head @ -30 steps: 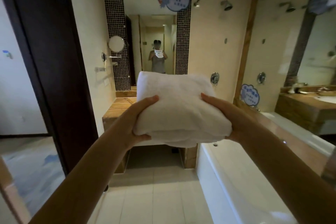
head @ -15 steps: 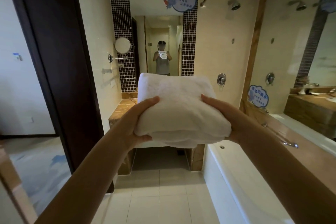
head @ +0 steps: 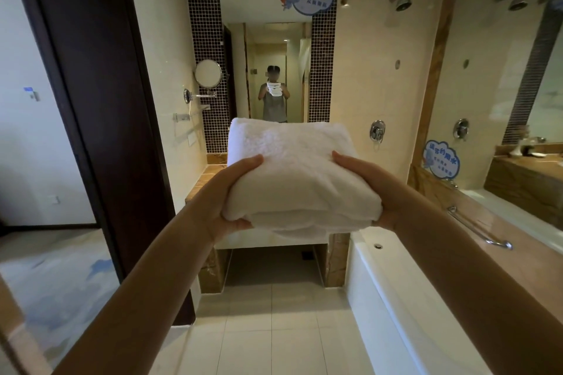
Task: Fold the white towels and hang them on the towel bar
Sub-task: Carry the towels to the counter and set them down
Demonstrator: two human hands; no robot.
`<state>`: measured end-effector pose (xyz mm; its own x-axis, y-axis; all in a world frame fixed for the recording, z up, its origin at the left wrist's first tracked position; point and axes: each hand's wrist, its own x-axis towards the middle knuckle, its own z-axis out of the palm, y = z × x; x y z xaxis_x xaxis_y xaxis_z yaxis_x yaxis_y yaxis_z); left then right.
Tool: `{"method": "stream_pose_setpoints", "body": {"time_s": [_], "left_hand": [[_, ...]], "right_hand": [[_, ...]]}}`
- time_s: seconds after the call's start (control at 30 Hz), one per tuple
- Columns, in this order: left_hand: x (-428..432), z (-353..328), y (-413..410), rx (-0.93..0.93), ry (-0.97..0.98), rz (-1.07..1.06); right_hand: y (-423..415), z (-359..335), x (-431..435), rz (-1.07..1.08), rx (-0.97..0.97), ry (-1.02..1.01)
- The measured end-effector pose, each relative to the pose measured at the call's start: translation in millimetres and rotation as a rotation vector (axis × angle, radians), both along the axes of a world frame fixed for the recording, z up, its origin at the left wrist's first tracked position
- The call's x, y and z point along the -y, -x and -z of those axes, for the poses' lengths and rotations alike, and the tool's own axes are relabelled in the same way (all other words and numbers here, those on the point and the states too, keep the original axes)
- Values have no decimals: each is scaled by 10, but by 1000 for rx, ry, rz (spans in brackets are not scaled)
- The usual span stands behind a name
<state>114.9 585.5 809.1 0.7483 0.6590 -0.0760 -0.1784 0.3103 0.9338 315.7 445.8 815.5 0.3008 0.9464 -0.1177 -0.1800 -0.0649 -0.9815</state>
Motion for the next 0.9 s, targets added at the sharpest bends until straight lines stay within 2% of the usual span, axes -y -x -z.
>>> {"method": "stream_pose_setpoints", "body": {"time_s": [0.33, 0.9], "left_hand": [[-352, 11, -490, -19, -10, 21], [-1136, 82, -1440, -48, -5, -87]], "right_hand": [[-547, 71, -364, -10, -5, 4], [-1548, 158, -1285, -42, -26, 38]]}}
